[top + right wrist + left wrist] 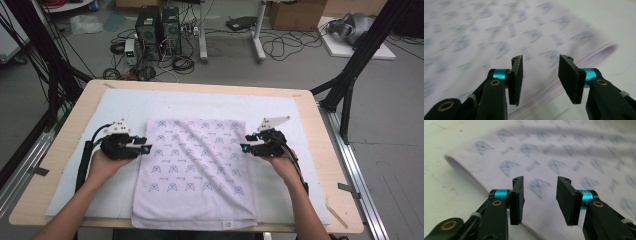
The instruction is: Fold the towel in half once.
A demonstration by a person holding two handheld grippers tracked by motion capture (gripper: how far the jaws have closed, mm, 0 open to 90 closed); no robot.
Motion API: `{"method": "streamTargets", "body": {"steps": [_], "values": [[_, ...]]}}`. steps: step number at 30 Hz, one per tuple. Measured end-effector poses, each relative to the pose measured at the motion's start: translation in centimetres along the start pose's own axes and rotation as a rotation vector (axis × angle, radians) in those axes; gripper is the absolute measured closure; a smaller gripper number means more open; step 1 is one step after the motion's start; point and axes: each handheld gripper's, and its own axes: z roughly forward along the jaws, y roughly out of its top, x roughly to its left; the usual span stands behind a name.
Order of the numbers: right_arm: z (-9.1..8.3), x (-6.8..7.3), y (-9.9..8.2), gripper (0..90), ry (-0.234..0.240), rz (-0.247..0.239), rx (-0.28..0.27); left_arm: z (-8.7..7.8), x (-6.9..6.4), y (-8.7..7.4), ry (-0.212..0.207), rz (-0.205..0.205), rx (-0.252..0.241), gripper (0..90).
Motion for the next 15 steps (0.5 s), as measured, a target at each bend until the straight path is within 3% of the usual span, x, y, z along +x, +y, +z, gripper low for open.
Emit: {"method": "streamTargets", "body": {"steps": [3,5,8,10,12,14,15], "values": [[1.4,-2.1,1.4,51.8,-0.046,0.01,0.033,1.9,2.7,1.0,0.063,-0.081,0.006,57.2],[2.4,-3.5,2.2,50.2,-0.059,0.026,0.037,3.1,4.1,1.5,0.095,-0.114,0.029,54.0],[4.0,-5.0,2.7,46.9,-0.08,0.04,0.056,4.5,5.5,1.9,0.145,-0.168,0.041,44.9],[5.0,-5.7,2.8,45.4,-0.065,0.066,0.082,5.0,6.1,1.7,0.156,-0.204,0.012,42.3],[5.7,-5.9,2.7,47.4,-0.071,0.079,0.064,5.5,6.5,1.3,0.149,-0.225,0.039,47.8],[6.5,-6.2,2.3,57.6,-0.057,0.103,0.078,6.1,6.5,1.2,0.13,-0.187,0.088,67.8],[6.8,-6.3,2.2,67.7,-0.044,0.106,0.107,6.3,6.5,1.2,0.121,-0.169,0.095,77.1]]}}
